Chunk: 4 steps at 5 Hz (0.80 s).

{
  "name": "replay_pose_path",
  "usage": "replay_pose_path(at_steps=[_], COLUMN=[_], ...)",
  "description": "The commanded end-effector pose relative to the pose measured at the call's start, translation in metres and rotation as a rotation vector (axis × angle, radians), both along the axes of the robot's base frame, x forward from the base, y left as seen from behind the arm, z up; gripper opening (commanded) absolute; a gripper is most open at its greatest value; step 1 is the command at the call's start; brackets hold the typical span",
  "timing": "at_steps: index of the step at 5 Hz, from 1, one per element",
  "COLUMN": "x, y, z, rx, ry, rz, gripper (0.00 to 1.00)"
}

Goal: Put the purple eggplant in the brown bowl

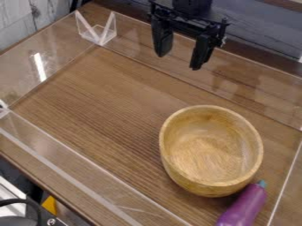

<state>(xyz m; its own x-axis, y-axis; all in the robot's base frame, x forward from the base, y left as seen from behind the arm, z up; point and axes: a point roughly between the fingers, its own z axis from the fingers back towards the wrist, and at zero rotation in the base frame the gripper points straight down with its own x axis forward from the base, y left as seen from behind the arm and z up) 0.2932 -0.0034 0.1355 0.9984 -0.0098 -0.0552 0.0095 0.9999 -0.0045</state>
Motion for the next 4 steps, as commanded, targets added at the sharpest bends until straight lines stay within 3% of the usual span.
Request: replay_pose_path(at_steps=[1, 3, 4], x=[-0.005, -0.032, -0.038], y=[-0.003, -0.028, -0.033], z=[-0.006, -0.010, -0.012], rx=[-0.005, -0.030, -0.037], ry=[0.015, 0.020, 0.022], rz=[-0.017, -0.136, -0.158], gripper=[1.00, 1.00, 1.00])
